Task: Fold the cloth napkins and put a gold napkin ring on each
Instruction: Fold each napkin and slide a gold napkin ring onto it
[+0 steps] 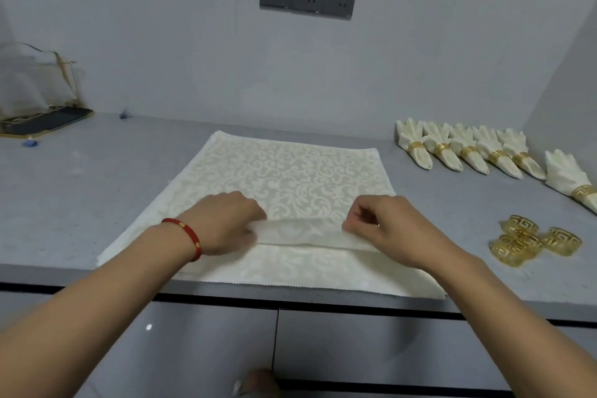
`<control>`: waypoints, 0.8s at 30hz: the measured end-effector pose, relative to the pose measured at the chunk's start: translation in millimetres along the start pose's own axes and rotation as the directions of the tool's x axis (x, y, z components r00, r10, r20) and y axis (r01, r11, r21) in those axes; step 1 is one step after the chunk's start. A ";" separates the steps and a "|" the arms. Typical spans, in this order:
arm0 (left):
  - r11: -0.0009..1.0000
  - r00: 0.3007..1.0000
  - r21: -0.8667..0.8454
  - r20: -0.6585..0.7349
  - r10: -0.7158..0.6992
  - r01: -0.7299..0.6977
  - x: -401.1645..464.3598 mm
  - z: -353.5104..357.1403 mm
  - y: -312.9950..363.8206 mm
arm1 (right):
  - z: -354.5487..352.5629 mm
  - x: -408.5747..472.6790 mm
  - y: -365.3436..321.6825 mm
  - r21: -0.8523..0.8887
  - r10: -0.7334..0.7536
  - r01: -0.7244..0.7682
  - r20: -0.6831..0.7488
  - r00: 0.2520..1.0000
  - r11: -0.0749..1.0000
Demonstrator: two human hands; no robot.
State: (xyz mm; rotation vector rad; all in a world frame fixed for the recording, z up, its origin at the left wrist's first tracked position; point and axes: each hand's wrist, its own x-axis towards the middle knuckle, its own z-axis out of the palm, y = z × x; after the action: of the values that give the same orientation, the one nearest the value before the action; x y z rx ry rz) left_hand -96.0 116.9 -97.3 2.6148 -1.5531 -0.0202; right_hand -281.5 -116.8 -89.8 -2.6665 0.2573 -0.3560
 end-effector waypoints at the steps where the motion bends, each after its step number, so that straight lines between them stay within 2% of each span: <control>1: 0.999 0.999 0.018 -0.034 -0.036 0.037 2.1 -4.4 -10.2 | -3.3 0.0 2.8 -0.074 -0.019 0.020 0.015 1.000 0.997; 4: 0.995 0.994 -0.003 -0.050 -0.097 0.097 3.3 -16.9 -42.8 | -16.1 -3.5 21.0 -0.330 0.033 0.057 0.261 0.965 0.942; 6: 0.991 0.991 0.023 0.004 -0.130 0.130 -3.6 -20.4 -68.2 | -23.3 -6.5 40.2 -0.348 0.072 0.026 0.266 0.961 0.937; 8: 0.972 0.973 0.065 0.032 -0.228 0.225 -9.7 -18.1 -96.2 | -26.3 -8.4 59.8 -0.161 0.093 -0.071 0.132 0.987 0.984; 10: 0.943 0.943 0.036 0.004 -0.332 0.332 -17.3 -21.6 -118.2 | -21.8 -9.3 74.5 0.093 0.139 -0.137 -0.010 0.990 0.986; 11: 0.923 0.923 -0.037 -0.030 -0.384 0.383 -20.4 -21.8 -129.0 | -17.5 -8.9 80.5 0.219 0.182 -0.166 -0.059 0.981 0.962; 13: 0.837 0.870 -0.331 -0.086 -0.486 0.435 -28.7 -20.2 -135.8 | -7.6 -4.5 88.8 0.441 0.310 -0.216 -0.152 0.939 0.871; 15: 0.699 0.834 -0.620 -0.127 -0.537 0.356 -34.1 -14.4 -131.2 | 0.4 2.2 94.5 0.563 0.407 -0.216 -0.239 0.881 0.798; 17: 0.598 0.825 -0.753 -0.137 -0.549 0.273 -34.6 -5.0 -127.3 | 2.7 7.7 97.4 0.551 0.462 -0.244 -0.300 0.835 0.798; 18: 0.583 0.828 -0.772 -0.140 -0.544 0.252 -35.6 -2.3 -125.1 | 1.1 7.9 95.8 0.518 0.466 -0.271 -0.293 0.835 0.811; 20: 0.615 0.854 -0.747 -0.125 -0.506 0.255 -41.2 -2.1 -126.3 | -6.5 2.7 90.3 0.429 0.444 -0.327 -0.207 0.872 0.842; 22: 0.578 0.888 -0.764 -0.012 -0.459 0.288 -48.4 -4.1 -136.9 | -16.3 -8.7 87.0 0.353 0.419 -0.363 -0.094 0.903 0.862; 24: 0.469 0.898 -0.812 0.145 -0.414 0.348 -55.9 -5.5 -148.7 | -26.2 -19.4 84.4 0.347 0.405 -0.379 -0.003 0.914 0.858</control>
State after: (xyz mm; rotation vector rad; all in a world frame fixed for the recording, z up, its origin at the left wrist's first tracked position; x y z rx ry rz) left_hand 7.6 236.9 -107.8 2.0333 -0.5930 -0.5493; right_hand -317.9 -197.6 -108.4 -2.1932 0.6871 -0.3343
